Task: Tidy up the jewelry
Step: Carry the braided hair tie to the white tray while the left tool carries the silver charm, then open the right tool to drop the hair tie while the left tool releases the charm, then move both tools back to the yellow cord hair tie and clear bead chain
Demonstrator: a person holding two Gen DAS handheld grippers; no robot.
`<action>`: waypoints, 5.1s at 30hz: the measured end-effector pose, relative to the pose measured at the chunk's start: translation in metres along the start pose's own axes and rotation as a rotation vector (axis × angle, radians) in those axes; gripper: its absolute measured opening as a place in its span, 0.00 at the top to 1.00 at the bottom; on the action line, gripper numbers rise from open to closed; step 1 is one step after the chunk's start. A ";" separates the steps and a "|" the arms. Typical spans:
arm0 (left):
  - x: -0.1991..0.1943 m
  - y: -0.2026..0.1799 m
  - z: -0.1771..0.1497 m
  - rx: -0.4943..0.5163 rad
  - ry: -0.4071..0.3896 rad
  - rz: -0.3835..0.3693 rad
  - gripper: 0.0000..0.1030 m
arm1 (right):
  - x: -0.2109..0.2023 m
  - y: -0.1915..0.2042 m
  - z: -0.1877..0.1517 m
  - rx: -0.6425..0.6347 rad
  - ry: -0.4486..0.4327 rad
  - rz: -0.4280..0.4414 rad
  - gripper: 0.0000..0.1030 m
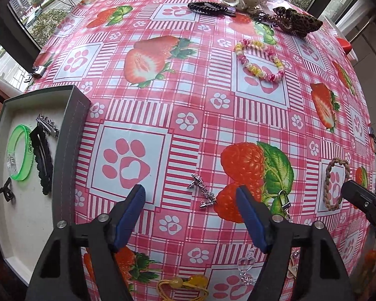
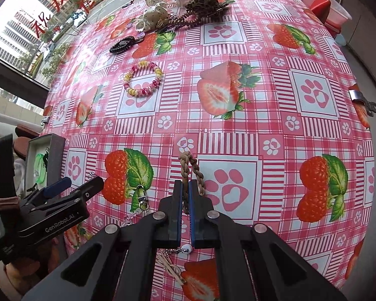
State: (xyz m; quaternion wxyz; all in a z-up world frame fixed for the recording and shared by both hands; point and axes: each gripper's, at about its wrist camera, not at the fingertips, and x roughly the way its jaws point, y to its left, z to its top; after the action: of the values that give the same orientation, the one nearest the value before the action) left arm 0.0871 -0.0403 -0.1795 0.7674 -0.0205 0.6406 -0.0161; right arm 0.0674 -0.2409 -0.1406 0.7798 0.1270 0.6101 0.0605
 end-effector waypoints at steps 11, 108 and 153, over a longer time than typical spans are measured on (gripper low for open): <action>-0.004 -0.003 -0.002 0.039 -0.033 -0.042 0.83 | -0.004 -0.003 -0.008 0.027 0.008 0.013 0.95; -0.061 0.250 -0.081 -0.278 -0.097 0.279 0.00 | 0.033 0.191 -0.042 -0.206 0.118 0.220 0.45; -0.017 0.028 -0.101 0.174 0.029 0.076 0.00 | 0.013 0.004 -0.083 -0.001 0.115 -0.084 0.24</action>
State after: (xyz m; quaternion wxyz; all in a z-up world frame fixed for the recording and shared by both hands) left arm -0.0151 -0.0127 -0.1821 0.7569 0.0709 0.6483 -0.0430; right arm -0.0093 -0.2232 -0.1699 0.7453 0.0969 0.6587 0.0352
